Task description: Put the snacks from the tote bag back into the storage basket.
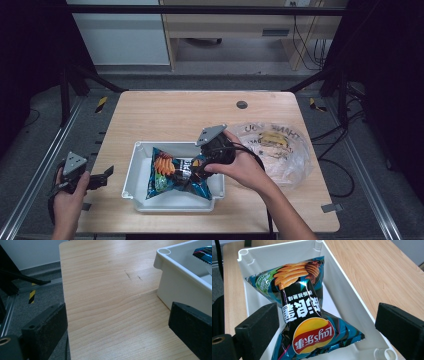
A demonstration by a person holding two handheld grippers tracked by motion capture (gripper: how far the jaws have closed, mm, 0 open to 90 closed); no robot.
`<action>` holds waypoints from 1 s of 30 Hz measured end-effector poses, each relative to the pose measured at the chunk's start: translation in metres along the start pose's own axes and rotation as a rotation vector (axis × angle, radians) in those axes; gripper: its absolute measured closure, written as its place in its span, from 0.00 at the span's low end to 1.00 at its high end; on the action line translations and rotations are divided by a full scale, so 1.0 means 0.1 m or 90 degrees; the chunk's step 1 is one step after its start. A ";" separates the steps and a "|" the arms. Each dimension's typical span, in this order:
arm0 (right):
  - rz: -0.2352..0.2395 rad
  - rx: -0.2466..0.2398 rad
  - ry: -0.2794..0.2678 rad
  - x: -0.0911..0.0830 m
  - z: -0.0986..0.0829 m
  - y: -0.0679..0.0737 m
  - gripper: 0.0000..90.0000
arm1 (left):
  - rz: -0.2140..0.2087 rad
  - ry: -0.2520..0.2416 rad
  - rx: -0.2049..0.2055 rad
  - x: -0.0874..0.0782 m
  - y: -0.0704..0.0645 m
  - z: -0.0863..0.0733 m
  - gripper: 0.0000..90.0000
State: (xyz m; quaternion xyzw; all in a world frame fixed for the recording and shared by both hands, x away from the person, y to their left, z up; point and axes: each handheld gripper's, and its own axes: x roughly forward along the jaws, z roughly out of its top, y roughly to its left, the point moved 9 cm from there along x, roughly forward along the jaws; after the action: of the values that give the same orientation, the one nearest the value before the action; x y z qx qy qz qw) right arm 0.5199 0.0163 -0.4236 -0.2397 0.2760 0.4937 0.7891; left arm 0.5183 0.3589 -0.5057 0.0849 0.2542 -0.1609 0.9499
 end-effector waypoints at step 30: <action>-0.089 0.051 -0.056 -0.47 -0.11 -0.26 0.06 | 0.001 0.001 0.002 0.00 0.00 0.00 0.02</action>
State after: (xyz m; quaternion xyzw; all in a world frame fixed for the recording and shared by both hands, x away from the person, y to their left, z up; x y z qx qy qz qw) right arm 0.5243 -0.0309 -0.3974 -0.2046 0.2429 0.4363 0.8419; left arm 0.5185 0.3589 -0.5061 0.0869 0.2549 -0.1602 0.9496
